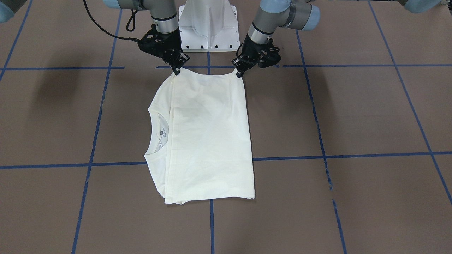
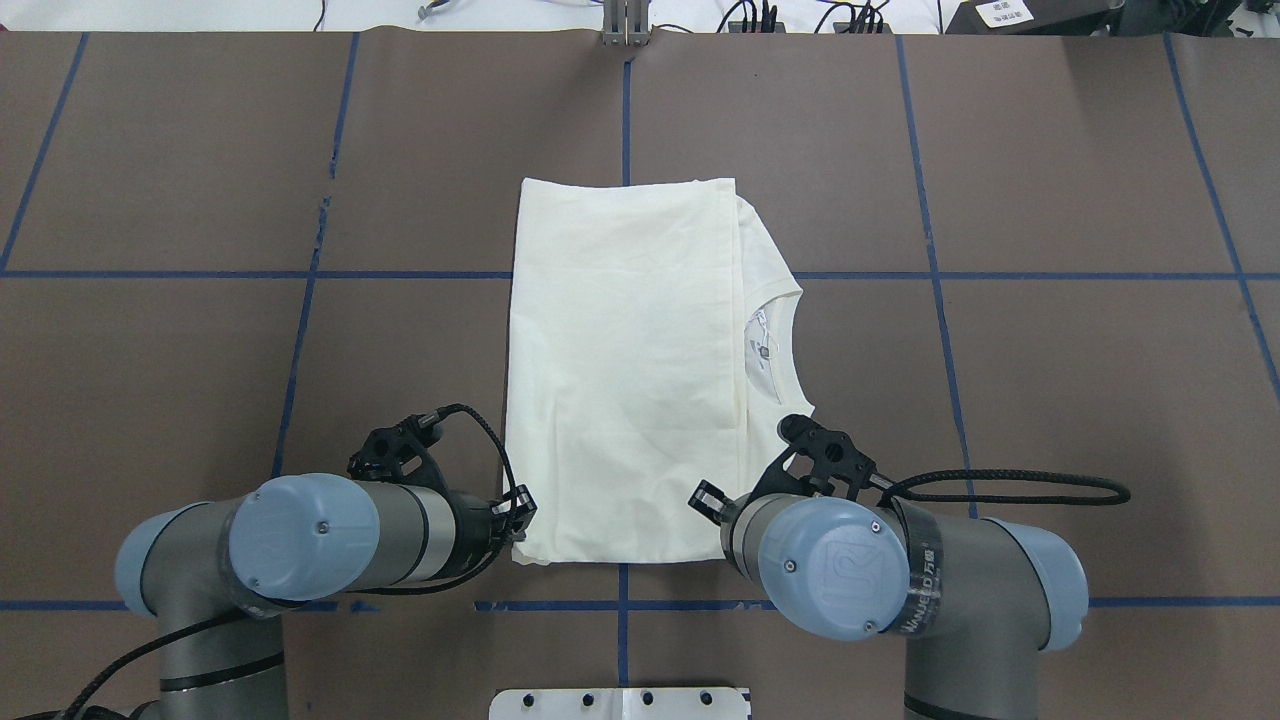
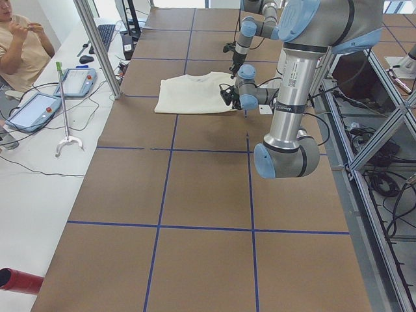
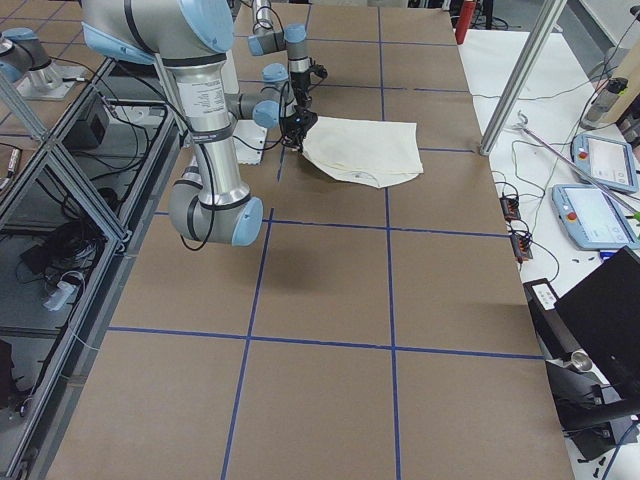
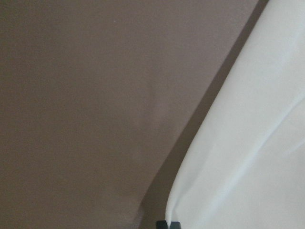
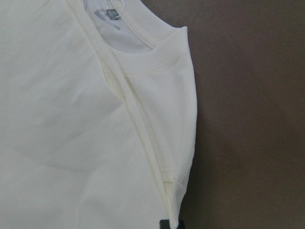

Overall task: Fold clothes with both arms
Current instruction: 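Grasp the near corners with both grippers and lift them away from the robot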

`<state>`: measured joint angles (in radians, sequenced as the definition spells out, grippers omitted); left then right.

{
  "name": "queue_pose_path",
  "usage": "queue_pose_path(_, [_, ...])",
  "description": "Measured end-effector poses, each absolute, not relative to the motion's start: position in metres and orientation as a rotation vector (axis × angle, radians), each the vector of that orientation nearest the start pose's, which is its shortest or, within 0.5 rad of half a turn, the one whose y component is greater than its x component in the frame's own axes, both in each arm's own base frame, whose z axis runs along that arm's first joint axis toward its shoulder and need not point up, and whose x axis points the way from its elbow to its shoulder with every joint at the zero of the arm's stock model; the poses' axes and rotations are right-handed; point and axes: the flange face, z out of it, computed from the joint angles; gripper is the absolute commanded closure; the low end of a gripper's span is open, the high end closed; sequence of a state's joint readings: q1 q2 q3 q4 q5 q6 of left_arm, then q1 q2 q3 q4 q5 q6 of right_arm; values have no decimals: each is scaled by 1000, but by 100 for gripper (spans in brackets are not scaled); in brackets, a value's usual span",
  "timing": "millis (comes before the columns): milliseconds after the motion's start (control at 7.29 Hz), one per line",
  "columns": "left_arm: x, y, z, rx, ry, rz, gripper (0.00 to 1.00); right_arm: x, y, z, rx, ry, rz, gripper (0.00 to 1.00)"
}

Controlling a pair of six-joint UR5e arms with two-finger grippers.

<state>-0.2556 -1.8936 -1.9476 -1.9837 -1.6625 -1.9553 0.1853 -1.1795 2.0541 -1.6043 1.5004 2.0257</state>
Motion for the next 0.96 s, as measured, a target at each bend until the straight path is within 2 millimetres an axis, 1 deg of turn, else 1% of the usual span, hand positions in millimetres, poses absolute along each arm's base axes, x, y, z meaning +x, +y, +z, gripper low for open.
queue_pose_path(137, [490,-248,252,-171,1166,-500,100,-499,-215,241,-68,-886,597,100])
queue_pose_path(274, [461,-229,235,-195,1211,-483,100,-471,-198,229,-88,-931,572,100])
queue_pose_path(412, [438,-218,217,-214,1245,-476,100,-448,-198,215,-93,-974,575,100])
queue_pose_path(549, [427,-221,201,-207,1253,-486,100,-434,-213,205,-79,-1003,603,100])
queue_pose_path(686, [431,-244,186,-169,1239,-516,100,-430,-239,198,-44,-1018,629,100])
queue_pose_path(823, [443,-277,171,-114,1219,-542,100,-431,-272,196,13,-1009,633,100])
queue_pose_path(960, [450,-307,164,-61,1200,-555,100,-436,-303,199,48,-985,631,100])
